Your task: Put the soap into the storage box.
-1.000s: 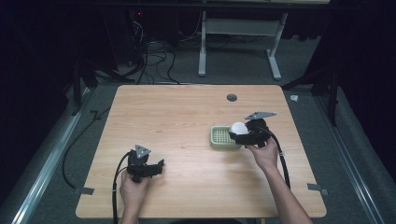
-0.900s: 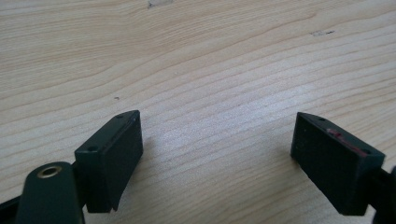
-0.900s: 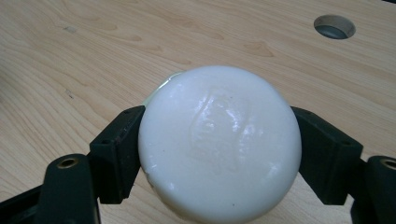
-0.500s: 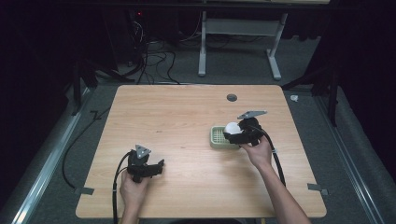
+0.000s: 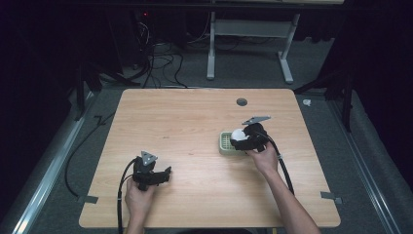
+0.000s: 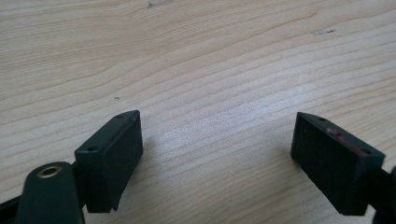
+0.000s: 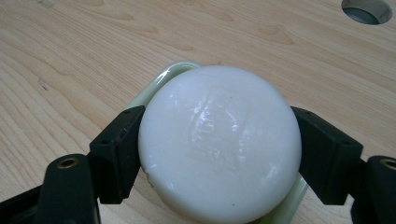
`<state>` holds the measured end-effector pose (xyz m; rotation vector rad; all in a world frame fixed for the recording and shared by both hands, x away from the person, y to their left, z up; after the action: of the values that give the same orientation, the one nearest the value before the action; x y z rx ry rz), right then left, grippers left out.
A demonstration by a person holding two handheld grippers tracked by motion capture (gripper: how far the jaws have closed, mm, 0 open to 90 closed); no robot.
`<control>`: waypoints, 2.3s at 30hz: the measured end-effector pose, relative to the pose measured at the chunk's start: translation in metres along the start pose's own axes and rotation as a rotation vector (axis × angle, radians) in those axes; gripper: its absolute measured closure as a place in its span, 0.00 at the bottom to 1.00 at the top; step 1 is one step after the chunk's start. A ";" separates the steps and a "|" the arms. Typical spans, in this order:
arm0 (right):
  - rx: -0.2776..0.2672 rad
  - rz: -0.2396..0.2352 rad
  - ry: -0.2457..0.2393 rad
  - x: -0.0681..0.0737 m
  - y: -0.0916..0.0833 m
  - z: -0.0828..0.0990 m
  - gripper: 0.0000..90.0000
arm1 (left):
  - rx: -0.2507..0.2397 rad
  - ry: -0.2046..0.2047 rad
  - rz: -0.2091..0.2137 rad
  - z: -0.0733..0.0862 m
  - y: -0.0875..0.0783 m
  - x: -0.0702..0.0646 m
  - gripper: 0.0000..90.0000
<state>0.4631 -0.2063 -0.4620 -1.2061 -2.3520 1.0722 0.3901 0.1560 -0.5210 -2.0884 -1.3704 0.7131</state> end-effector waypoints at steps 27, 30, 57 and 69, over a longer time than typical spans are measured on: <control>0.055 0.012 0.001 -0.002 0.022 0.005 0.27 | -0.002 -0.001 0.000 0.000 0.000 0.000 0.19; 0.054 0.013 0.001 -0.002 0.023 0.005 0.27 | -0.002 -0.002 0.000 0.000 0.000 0.000 0.19; -0.001 0.000 0.022 -0.009 0.010 0.005 0.25 | -0.002 -0.003 0.002 0.000 0.000 0.000 0.19; -0.054 0.014 0.040 -0.014 -0.008 0.003 0.28 | -0.002 -0.002 0.000 0.000 0.000 0.000 0.19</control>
<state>0.4656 -0.2221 -0.4575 -1.2525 -2.3599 0.9852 0.3902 0.1560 -0.5211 -2.0902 -1.3725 0.7140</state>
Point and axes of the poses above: each handheld gripper's, and its own axes: y roughly forward along the jaws, z roughly out of its underside, x roughly to its left, the point moved 2 cm from there along y, roughly forward along the jaws, and after that the axes turned 9 degrees about -y, right-handed, at the moved point
